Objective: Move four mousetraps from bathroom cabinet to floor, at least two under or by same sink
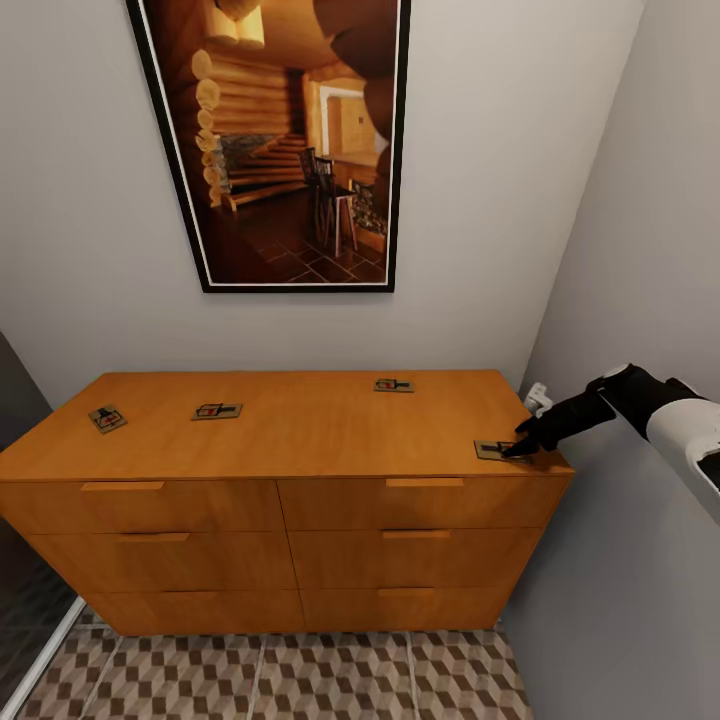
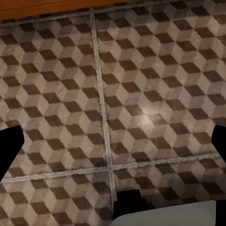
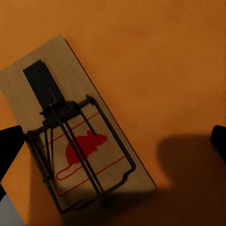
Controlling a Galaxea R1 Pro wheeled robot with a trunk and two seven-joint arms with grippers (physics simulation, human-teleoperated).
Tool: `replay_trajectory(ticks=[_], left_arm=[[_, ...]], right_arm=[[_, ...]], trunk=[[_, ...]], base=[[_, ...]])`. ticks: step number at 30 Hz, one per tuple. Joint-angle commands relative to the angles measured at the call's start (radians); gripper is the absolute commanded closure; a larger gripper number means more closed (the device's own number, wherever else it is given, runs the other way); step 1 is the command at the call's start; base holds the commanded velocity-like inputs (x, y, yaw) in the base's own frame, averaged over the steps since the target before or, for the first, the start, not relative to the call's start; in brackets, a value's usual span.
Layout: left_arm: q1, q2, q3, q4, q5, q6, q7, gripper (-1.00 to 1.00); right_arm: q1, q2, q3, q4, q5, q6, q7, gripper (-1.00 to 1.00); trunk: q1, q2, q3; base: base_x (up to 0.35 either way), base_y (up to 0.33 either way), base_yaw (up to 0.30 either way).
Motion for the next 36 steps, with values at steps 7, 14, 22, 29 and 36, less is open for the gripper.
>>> replay_trajectory(ticks=[7,14,22,29,36], left_arm=[[-0.002,0.000,-0.004,0.004,0.002,-0.006,-0.002,-1.00],[-0.002,0.000,-0.004,0.004,0.001,-0.006,-0.002,-1.00],[-0.002,0.000,-0.004,0.004,0.002,-0.007,-0.002,-1.00],[-0.002,-0.001,-0.004,0.004,0.001,-0.007,-0.002,-1.00],[-0.002,-0.002,-0.004,0.004,0.001,-0.007,-0.002,-1.00]], right_arm=[[0.004,0.001,0.007,-0.001,0.009,0.011,0.004,-1.00],[0.004,0.001,0.007,0.000,0.009,0.012,0.004,-1.00],[0.004,0.001,0.007,0.000,0.009,0.012,0.004,-1.00],[0.004,0.001,0.007,0.000,0.009,0.012,0.004,-1.00],[0.004,0.000,0.007,0.000,0.009,0.012,0.004,-1.00]], trunk=[[0.000,0.000,-0.001],[0.000,0.000,-0.001],[0.000,0.000,-0.001],[0.000,0.000,-0.001],[0.000,0.000,-0.001]], base=[[0.000,0.000,0.000],[0.000,0.000,0.000],[-0.084,0.045,0.000],[-0.028,0.017,0.000],[-0.002,0.002,0.000]])
